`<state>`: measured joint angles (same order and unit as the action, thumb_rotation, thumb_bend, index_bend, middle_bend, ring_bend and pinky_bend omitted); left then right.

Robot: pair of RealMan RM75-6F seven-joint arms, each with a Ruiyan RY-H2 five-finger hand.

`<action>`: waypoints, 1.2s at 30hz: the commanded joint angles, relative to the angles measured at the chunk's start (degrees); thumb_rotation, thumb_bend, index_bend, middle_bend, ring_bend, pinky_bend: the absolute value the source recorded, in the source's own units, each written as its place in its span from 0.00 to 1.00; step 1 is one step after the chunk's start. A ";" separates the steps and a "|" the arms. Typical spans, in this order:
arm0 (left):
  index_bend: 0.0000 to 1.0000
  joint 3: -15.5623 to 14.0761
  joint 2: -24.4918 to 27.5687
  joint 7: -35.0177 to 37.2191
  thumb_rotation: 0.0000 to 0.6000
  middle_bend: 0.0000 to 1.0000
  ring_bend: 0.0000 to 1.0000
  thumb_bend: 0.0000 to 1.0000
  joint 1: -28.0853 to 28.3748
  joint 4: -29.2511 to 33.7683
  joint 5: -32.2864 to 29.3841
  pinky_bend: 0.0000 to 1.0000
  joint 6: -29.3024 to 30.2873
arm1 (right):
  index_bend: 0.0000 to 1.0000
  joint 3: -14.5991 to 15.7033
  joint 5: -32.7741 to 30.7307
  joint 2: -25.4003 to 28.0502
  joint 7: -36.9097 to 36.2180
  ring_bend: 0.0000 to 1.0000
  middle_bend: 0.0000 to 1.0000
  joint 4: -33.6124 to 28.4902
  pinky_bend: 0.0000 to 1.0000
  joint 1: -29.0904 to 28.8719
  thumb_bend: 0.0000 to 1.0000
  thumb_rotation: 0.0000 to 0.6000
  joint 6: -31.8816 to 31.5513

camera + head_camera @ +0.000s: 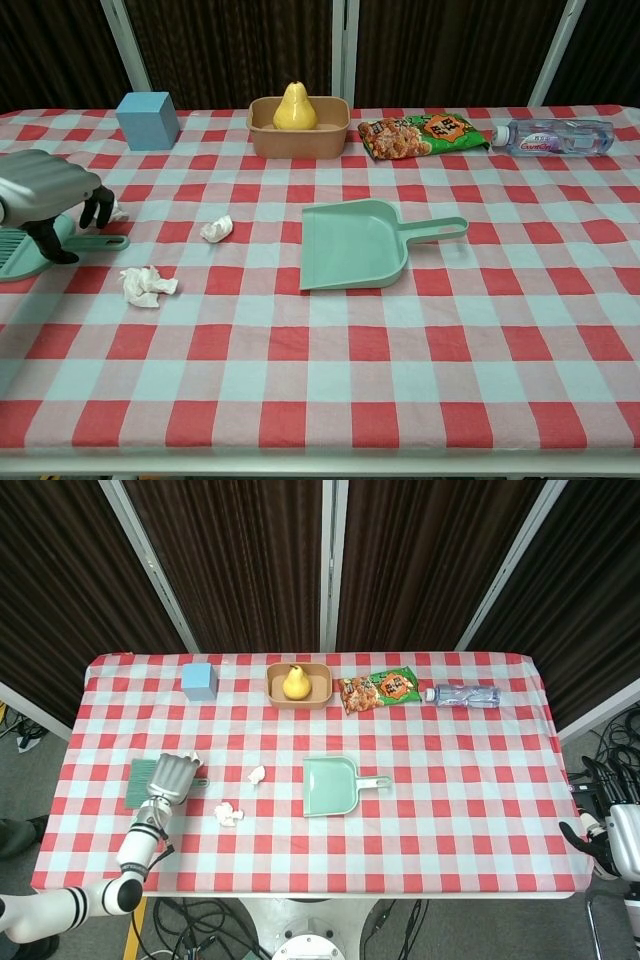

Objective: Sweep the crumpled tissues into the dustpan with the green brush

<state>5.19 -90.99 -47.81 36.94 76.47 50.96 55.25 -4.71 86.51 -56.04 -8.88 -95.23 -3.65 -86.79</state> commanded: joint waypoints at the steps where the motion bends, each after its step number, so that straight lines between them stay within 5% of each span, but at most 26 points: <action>1: 0.42 -0.42 -0.13 -0.79 1.00 0.44 0.66 0.23 0.38 -0.40 -0.66 0.90 0.06 | 0.03 -0.03 -0.07 -0.04 0.00 0.00 0.13 0.02 0.00 0.00 0.11 1.00 0.04; 23: 0.46 -2.41 -1.31 -0.06 1.00 0.49 0.66 0.29 2.28 -3.95 -3.05 0.90 -1.91 | 0.03 -0.12 -0.68 -0.33 0.38 0.00 0.13 0.07 0.00 -0.04 0.11 1.00 0.69; 36: 0.51 -3.79 4.34 9.21 1.00 0.54 0.68 0.40 0.65 1.04 7.05 0.90 0.77 | 0.03 0.69 0.73 -0.13 1.71 0.00 0.14 -1.46 0.00 -1.64 0.11 1.00 3.75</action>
<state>1.79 -88.41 -41.04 38.34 75.96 55.70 55.14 -4.41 86.58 -56.21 -7.55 -96.29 -4.57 -84.22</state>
